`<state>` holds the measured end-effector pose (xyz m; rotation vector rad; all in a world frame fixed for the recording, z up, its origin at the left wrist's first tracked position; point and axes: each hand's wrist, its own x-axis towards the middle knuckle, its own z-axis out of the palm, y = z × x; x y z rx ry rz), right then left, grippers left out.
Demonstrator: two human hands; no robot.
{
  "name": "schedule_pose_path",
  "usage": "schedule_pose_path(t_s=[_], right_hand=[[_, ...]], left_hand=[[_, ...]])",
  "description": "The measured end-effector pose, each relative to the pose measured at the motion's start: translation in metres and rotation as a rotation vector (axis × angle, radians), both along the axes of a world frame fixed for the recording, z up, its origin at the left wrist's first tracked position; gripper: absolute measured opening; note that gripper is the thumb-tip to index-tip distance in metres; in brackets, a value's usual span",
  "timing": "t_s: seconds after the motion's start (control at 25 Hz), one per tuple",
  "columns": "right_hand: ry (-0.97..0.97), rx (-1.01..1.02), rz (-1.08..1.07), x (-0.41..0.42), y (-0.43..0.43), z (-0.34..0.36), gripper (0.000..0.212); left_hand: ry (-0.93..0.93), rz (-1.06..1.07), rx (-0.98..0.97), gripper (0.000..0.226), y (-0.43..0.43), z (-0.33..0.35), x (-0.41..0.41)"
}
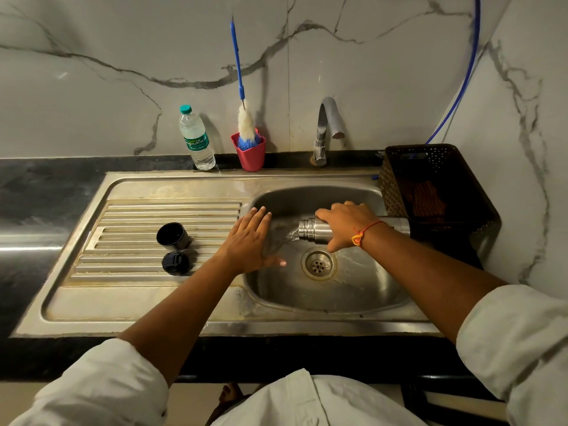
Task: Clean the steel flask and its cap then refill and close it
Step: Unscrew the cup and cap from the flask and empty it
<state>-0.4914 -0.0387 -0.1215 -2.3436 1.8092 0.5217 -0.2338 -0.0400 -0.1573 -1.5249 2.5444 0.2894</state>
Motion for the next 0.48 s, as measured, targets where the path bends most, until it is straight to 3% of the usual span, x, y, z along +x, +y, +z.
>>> schedule_pose_path(t_s=[0.48], right_hand=[[0.088,-0.034,0.039,0.0053,-0.0002,0.0082,0.079]], left_hand=[[-0.015,-0.006,0.006,0.125,0.0029,-0.0007,0.0016]])
